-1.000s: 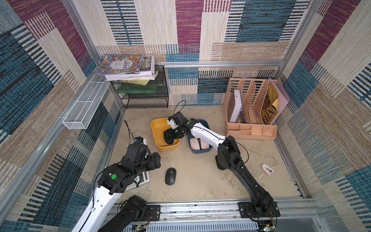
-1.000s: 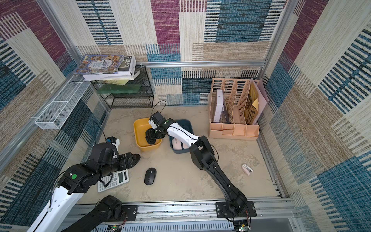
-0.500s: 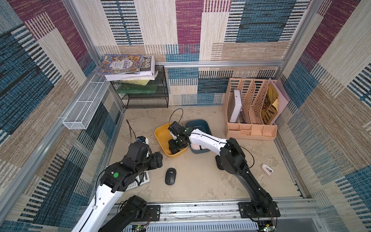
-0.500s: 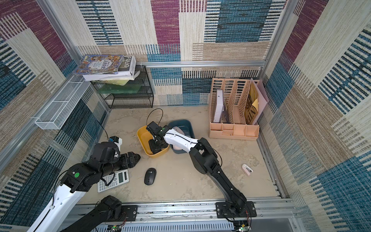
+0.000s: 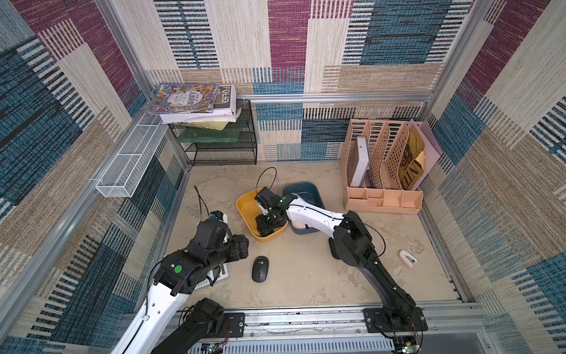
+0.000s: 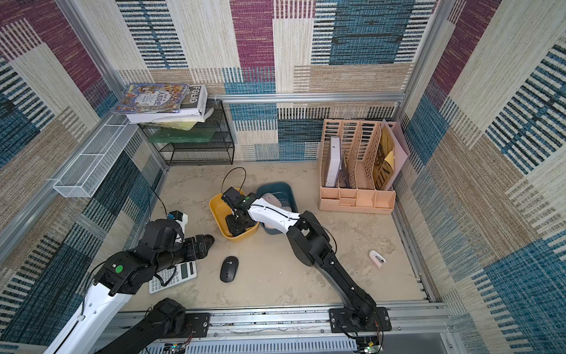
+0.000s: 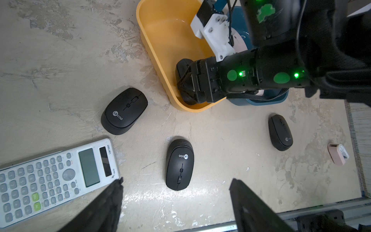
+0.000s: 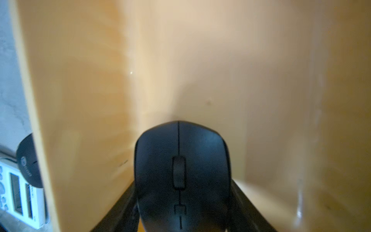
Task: Place the mice by color into the storage box
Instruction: Place the mouse in the storage box.
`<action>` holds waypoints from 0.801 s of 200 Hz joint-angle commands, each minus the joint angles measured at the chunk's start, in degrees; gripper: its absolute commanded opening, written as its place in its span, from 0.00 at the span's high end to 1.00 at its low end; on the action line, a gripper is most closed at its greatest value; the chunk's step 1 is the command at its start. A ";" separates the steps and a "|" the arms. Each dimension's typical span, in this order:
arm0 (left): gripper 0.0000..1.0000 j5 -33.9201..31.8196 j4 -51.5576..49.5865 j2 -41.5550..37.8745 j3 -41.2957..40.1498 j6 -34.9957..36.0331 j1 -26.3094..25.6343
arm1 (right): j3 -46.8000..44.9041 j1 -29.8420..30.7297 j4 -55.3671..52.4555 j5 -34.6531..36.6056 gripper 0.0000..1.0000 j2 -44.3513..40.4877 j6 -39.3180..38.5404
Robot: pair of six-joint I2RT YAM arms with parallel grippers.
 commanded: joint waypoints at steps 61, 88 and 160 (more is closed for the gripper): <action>0.11 0.45 0.98 -0.17 -1.42 -0.82 0.12 | -1.07 0.17 3.25 -5.42 0.13 -1.27 -2.05; 0.11 0.76 0.04 -0.54 -1.16 -0.92 0.12 | -1.02 0.09 4.57 -8.35 0.03 -3.86 -2.46; 0.12 5.93 -1.12 -2.85 -2.32 -1.54 -0.05 | -9.54 -1.64 1.59 -6.86 0.04 -22.12 -4.93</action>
